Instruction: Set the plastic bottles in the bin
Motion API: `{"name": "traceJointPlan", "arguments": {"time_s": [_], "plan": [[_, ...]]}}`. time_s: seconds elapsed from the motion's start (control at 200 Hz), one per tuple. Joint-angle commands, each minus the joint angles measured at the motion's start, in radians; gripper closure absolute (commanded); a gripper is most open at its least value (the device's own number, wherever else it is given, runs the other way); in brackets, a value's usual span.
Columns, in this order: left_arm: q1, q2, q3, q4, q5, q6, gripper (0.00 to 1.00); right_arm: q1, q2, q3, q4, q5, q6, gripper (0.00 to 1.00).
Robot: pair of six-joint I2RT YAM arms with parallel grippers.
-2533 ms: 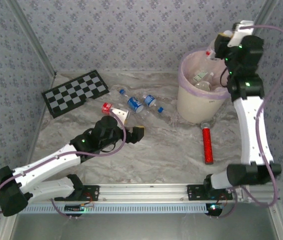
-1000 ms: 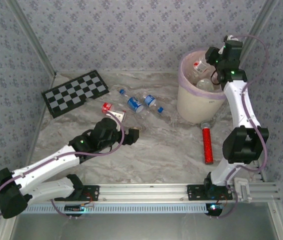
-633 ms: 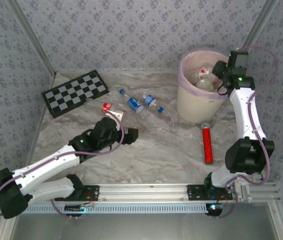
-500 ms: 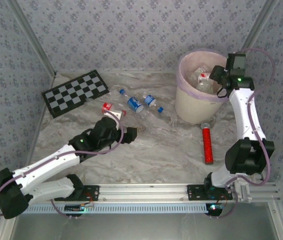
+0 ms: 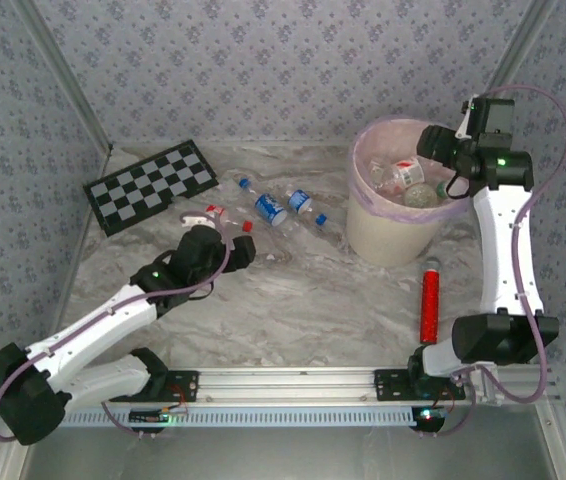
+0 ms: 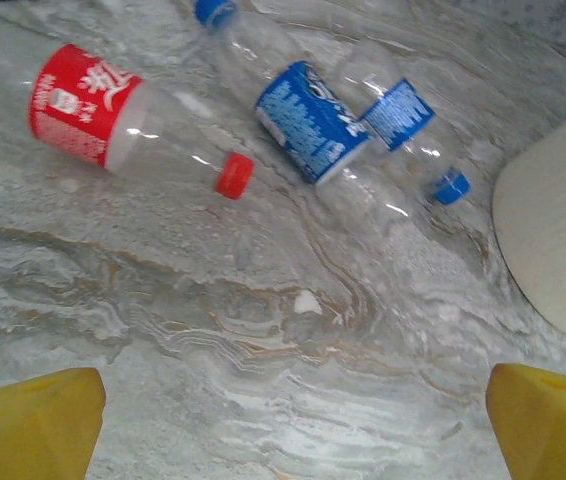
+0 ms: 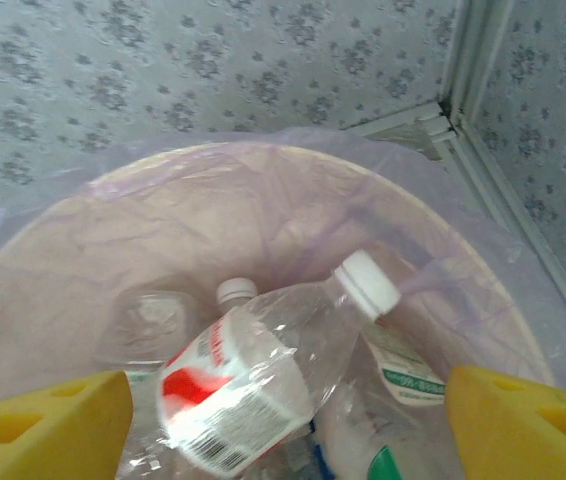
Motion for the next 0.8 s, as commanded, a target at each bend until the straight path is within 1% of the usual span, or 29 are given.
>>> {"name": "traceJointPlan", "arguments": {"time_s": [0.0, 0.09, 0.175, 0.255, 0.43, 0.535, 0.59, 0.72, 0.795], "plan": [[0.041, 0.024, 0.041, -0.046, -0.029, -0.089, 0.02, -0.004, -0.034, -0.003, -0.035, -0.07, -0.012, 0.17], [0.092, 0.064, 0.048, -0.053, -0.019, -0.124, 0.02, -0.004, -0.066, -0.035, -0.025, -0.105, -0.01, 0.17], [0.136, 0.115, 0.066, -0.046, 0.006, -0.166, 0.01, -0.002, -0.127, -0.101, 0.029, -0.223, 0.016, 0.17], [0.154, 0.171, 0.089, -0.023, 0.016, -0.198, 0.01, 0.002, -0.188, -0.148, 0.058, -0.33, 0.034, 0.17], [0.162, 0.34, 0.17, 0.021, 0.004, -0.269, 0.01, 0.01, -0.333, -0.271, 0.095, -0.415, 0.087, 0.17], [0.172, 0.456, 0.246, -0.014, -0.061, -0.31, 0.01, 0.011, -0.402, -0.338, 0.104, -0.485, 0.097, 0.17], [0.19, 0.51, 0.278, -0.026, -0.075, -0.342, 0.01, 0.011, -0.432, -0.362, 0.097, -0.511, 0.096, 0.17], [0.23, 0.619, 0.309, 0.05, -0.049, -0.374, 0.01, 0.012, -0.505, -0.432, 0.087, -0.555, 0.091, 0.17], [0.243, 0.679, 0.342, 0.052, -0.036, -0.381, 0.01, 0.011, -0.533, -0.459, 0.079, -0.57, 0.085, 0.17]]}}
